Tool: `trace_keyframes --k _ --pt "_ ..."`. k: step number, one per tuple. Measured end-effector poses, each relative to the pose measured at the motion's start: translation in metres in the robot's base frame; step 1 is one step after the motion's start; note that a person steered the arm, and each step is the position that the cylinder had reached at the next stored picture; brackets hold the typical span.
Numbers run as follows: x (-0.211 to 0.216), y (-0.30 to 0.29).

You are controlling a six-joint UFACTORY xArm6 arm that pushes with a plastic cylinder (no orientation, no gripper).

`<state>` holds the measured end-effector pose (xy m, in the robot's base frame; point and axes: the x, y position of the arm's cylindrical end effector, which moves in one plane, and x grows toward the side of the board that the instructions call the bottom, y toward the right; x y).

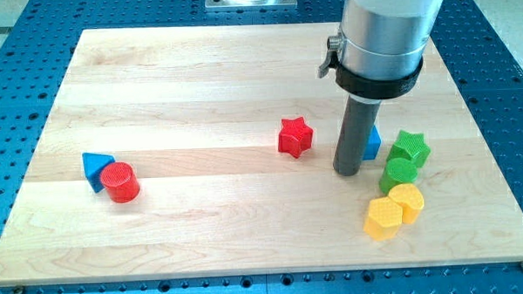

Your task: Touch the bottom of cube

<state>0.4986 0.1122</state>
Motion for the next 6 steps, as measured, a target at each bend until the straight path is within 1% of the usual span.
trace_keyframes --k 2,4,6 --pt "0.0 -0.012" --pt "0.0 0.004" --pt "-0.008 0.005"
